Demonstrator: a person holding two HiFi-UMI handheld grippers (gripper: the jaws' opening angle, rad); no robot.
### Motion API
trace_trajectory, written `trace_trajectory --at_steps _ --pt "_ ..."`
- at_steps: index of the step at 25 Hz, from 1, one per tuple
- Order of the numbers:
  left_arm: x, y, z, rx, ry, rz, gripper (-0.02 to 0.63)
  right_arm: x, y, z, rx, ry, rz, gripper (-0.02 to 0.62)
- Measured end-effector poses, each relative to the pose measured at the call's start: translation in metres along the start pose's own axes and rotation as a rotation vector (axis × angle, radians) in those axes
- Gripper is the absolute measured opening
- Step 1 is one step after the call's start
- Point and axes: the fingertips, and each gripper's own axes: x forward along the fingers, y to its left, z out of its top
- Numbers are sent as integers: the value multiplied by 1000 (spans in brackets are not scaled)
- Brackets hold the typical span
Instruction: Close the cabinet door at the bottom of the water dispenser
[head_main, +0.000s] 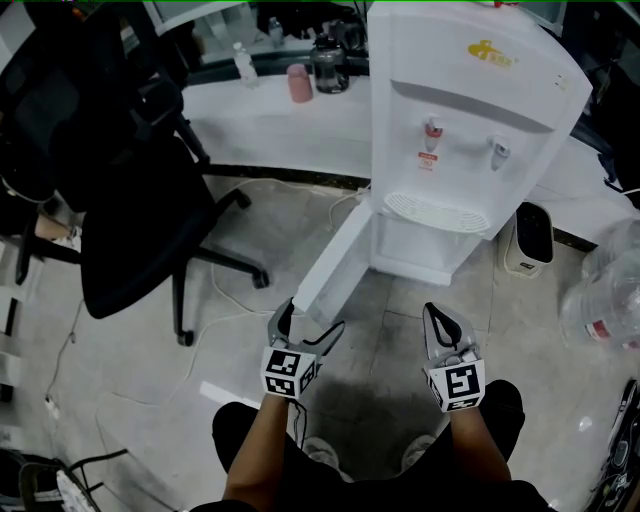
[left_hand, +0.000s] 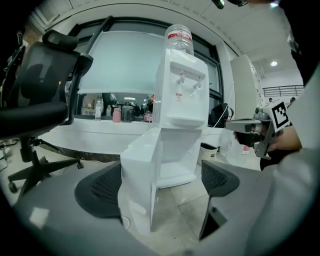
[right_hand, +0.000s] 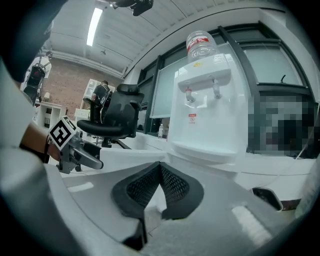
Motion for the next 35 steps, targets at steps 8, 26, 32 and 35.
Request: trace_trajectory --at_steps 8,26,32,35 --pt "-2 -53 -7 -8 -11 -48 483 -5 -3 -5 -3 16 0 3" --pt "27 -152 1 97 -26 -234 436 -22 -49 -7 29 11 -49 3" --pt "40 -180 4 103 -34 -299 428 -44 -63 -20 -32 59 -28 3" --pt "48 -192 7 107 -33 -336 428 -54 -64 -32 -18 81 -37 3"
